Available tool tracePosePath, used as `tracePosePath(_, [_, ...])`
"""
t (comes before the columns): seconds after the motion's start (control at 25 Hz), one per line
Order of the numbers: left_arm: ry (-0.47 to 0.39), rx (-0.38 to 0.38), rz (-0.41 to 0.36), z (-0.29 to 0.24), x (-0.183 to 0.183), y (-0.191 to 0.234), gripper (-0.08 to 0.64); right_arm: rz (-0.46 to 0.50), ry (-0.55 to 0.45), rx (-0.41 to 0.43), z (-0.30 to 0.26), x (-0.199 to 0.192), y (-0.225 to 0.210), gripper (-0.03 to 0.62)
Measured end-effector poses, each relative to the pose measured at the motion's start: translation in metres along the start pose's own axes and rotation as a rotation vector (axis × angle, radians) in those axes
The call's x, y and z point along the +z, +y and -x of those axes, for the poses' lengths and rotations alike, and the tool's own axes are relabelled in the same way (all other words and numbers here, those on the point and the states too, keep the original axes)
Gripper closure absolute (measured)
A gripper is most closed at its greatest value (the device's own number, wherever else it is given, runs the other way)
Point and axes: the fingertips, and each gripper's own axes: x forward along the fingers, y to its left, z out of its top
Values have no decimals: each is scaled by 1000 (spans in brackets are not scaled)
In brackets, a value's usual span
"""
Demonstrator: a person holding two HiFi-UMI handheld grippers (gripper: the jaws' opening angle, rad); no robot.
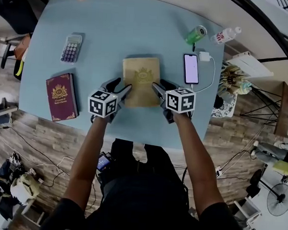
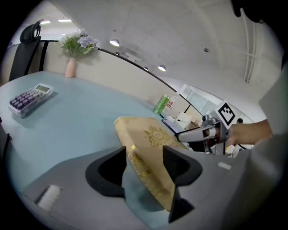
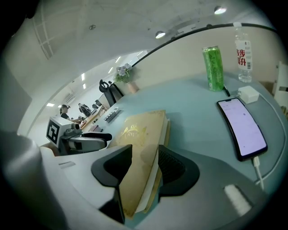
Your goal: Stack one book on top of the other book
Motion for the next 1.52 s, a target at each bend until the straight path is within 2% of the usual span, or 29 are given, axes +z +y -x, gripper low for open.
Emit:
tracePosePath(0.24, [35,-23,28,-11,-13,-2,288,-36,9,0,-10,-10,-1,431])
tracePosePath(0.44, [10,-28,63,-15,-15,-3,290,-58,-11,-26,-8,-9,-3,433])
tracePosePath(0.76, [2,59,9,5,-14,-5,290,-101,-5,-27,-3,-7,12,472])
tracePosePath(1.2, [-121,229,-46,94,14,21,290,-71,-37,90,-13,14,99,489])
tracePosePath(1.52, [-189,344,-52,167,26,54,290,-13,-8,181,-37,25,172,494])
